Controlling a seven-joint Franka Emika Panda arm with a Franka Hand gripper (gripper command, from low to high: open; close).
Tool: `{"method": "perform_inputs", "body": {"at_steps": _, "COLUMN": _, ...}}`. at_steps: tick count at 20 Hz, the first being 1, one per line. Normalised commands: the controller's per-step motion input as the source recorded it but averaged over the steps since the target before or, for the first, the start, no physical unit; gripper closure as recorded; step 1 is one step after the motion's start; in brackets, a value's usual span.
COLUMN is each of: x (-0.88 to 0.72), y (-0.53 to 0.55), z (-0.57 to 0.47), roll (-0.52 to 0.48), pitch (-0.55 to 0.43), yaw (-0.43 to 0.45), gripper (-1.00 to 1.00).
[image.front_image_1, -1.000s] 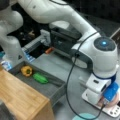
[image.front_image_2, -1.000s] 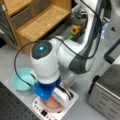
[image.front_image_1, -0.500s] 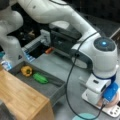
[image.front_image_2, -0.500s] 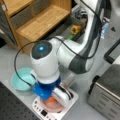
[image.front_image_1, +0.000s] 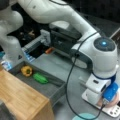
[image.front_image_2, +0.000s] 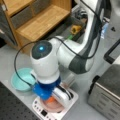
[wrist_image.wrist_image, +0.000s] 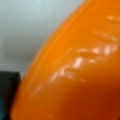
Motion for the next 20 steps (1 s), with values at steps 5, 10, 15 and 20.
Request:
{"method": "perform_inputs", "body": {"at_steps": 5, "x": -0.07, "y": -0.01, "z": 0.20, "roll": -0.180, "pitch": 0.075, "yaw": 0.132, "gripper": 1.00}}
{"method": "perform_inputs", "body": {"at_steps": 10, "x": -0.06, "y": 0.00, "z": 0.21, "roll": -0.186, "pitch": 0.078, "yaw": 0.118, "gripper": 1.00}}
{"method": "perform_inputs", "body": {"at_steps": 15, "x": -0.09, "y": -0.05, "z": 0.20, "roll": -0.178, "pitch": 0.083, "yaw": 0.121, "gripper": 1.00}}
{"method": "perform_inputs", "body": {"at_steps": 20, "x": -0.17, "y": -0.11, "z": 0.15, "roll": -0.171, "pitch": 0.063, "yaw": 0.136, "gripper": 1.00}}
